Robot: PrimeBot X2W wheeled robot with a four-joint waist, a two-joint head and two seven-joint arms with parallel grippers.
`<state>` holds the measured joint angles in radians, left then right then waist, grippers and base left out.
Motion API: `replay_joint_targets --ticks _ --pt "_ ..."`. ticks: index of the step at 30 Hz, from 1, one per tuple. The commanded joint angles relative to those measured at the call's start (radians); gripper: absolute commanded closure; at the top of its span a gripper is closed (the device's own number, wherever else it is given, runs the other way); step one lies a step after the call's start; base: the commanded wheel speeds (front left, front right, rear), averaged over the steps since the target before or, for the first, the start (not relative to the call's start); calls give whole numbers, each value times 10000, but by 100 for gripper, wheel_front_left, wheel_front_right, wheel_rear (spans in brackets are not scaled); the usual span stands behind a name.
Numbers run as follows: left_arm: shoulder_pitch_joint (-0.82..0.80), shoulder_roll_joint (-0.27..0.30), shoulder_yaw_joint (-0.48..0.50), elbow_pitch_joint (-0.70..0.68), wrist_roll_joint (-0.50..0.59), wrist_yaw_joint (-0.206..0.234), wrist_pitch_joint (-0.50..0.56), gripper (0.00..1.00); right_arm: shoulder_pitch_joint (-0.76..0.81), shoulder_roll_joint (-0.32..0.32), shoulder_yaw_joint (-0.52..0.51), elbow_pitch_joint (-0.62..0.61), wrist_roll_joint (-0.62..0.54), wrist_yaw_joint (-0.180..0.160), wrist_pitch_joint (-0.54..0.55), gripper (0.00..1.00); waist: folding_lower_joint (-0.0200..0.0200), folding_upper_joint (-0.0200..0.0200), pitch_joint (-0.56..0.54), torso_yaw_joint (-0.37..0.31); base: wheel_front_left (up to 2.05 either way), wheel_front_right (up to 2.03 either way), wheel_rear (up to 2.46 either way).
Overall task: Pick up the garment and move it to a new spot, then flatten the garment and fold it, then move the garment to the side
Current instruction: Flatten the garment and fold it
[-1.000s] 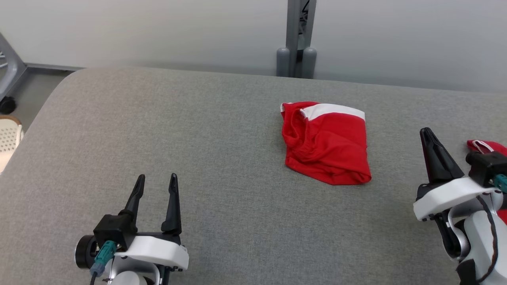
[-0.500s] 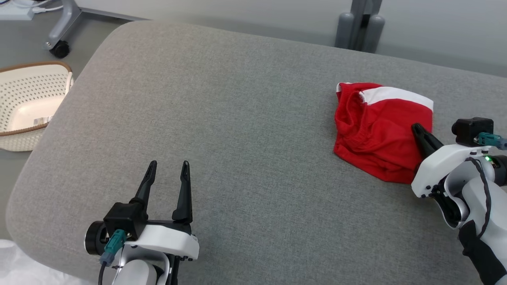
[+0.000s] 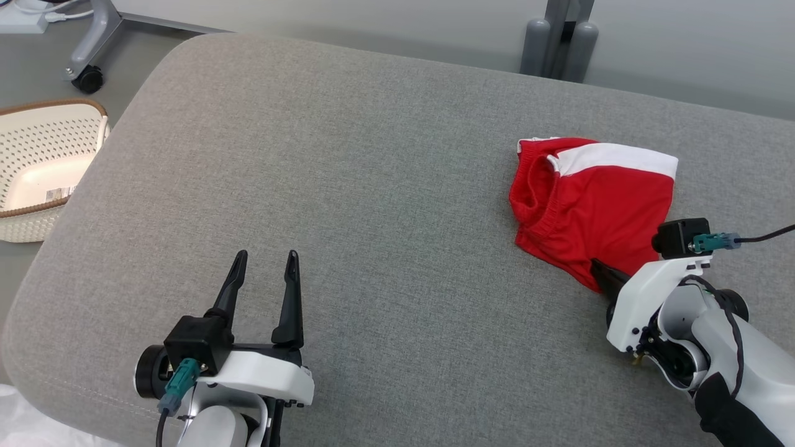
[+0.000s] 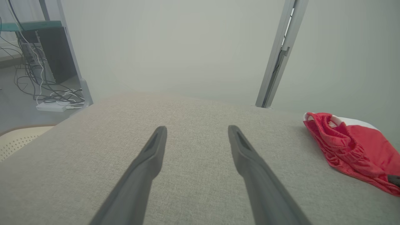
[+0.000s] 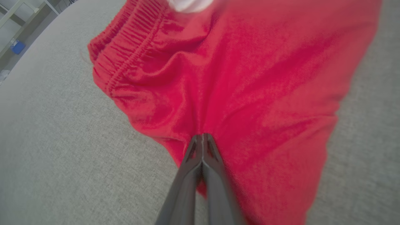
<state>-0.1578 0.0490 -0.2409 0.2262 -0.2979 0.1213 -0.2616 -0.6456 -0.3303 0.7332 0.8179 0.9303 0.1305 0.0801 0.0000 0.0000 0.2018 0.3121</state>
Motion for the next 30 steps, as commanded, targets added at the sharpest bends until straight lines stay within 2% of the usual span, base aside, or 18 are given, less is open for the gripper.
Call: replay_joint_targets --ticks 1,5,11,24,30 --pt "-176 40 24 -5 15 28 -30 0 286 -74 363 -185 211 5 -10 100 0 0 -41 -71 0 0 0" --pt "-163 42 0 -9 21 -6 -30 0 -400 -433 542 -486 357 5 -825 100 0 0 -43 -105 0 0 0" --pt "-200 42 -163 3 -43 -76 -30 0 -1245 -652 762 -86 224 5 -1830 100 0 0 145 250 0 0 0" --pt "-279 37 -427 -112 -364 125 -30 0 -2202 -659 1361 1543 672 5 -2507 100 0 0 799 1523 0 0 0" --pt "-237 37 -501 -84 -459 209 -30 0 -2244 -770 1887 1920 760 5 -2944 100 0 0 877 1683 0 0 0"
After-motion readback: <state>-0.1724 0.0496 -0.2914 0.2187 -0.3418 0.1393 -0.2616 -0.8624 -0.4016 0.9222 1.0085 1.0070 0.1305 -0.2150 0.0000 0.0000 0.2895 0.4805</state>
